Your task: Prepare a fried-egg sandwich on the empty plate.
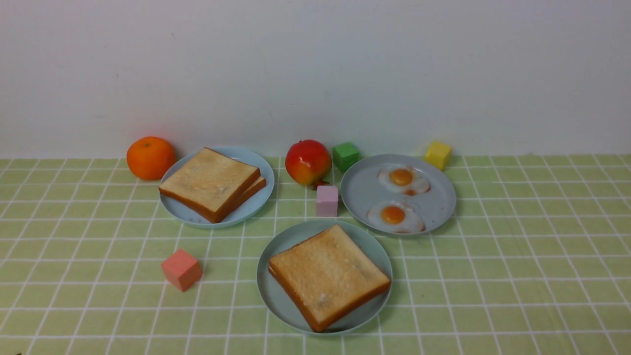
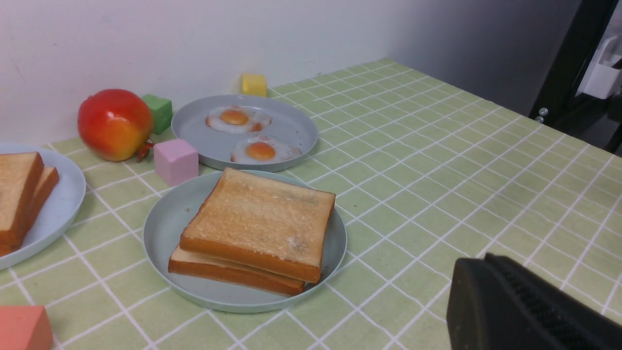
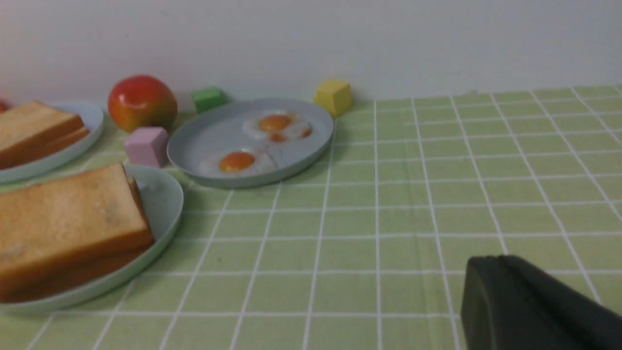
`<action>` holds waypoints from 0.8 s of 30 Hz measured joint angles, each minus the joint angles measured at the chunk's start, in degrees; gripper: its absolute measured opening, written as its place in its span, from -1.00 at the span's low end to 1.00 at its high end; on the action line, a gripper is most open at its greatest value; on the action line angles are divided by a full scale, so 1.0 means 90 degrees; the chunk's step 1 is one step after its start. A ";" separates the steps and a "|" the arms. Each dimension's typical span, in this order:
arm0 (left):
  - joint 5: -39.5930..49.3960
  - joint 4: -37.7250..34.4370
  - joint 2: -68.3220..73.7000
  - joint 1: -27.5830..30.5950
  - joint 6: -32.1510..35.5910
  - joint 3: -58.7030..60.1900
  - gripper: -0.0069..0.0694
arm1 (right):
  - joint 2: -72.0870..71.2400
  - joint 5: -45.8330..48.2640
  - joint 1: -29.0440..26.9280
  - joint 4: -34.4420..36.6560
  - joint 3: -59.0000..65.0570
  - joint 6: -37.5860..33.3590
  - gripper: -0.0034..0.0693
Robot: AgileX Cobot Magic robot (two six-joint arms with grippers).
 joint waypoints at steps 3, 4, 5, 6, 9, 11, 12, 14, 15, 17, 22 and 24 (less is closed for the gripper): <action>0.0000 0.0000 0.0000 0.0000 0.0000 0.0000 -0.81 | 0.0000 0.0466 0.0000 0.0000 0.0000 -0.0041 -0.94; 0.0000 0.0000 0.0000 0.0000 0.0000 0.0000 -0.81 | 0.0000 0.0550 0.0000 0.0005 -0.0009 -0.0054 -0.94; 0.0000 0.0000 0.0000 0.0000 0.0000 0.0000 -0.81 | 0.0000 0.0625 0.0000 0.0019 -0.0025 -0.0097 -0.94; 0.0000 0.0000 0.0000 0.0000 0.0000 0.0000 -0.81 | 0.0000 0.0642 0.0000 0.0039 -0.0030 -0.0097 -0.94; 0.0000 0.0000 0.0000 0.0000 0.0000 0.0000 -0.80 | 0.0000 0.0702 0.0000 0.0101 -0.0039 -0.0097 -0.93; 0.0000 0.0000 0.0000 0.0000 0.0000 0.0000 -0.79 | 0.0000 0.0707 0.0000 0.0122 -0.0039 -0.0097 -0.93; 0.0000 0.0000 0.0000 0.0000 0.0000 0.0000 -0.79 | 0.0000 0.0707 0.0000 0.0122 -0.0039 -0.0097 -0.93; 0.0000 0.0000 0.0000 0.0000 0.0000 0.0000 -0.79 | 0.0000 0.0707 0.0000 0.0127 -0.0039 -0.0097 -0.93; 0.0000 0.0000 0.0000 0.0000 0.0000 0.0000 -0.78 | 0.0000 0.0709 0.0000 0.0131 -0.0039 -0.0097 -0.93; 0.0000 0.0000 0.0000 0.0000 0.0000 0.0000 -0.77 | 0.0000 0.0723 0.0000 0.0142 -0.0039 -0.0097 -0.92; 0.0000 0.0000 0.0000 0.0000 0.0000 0.0000 -0.76 | 0.0000 0.0737 0.0000 0.0139 -0.0046 -0.0097 -0.91; 0.0000 0.0000 0.0000 0.0000 0.0000 0.0000 -0.76 | 0.0000 0.0737 0.0000 0.0139 -0.0046 -0.0097 -0.91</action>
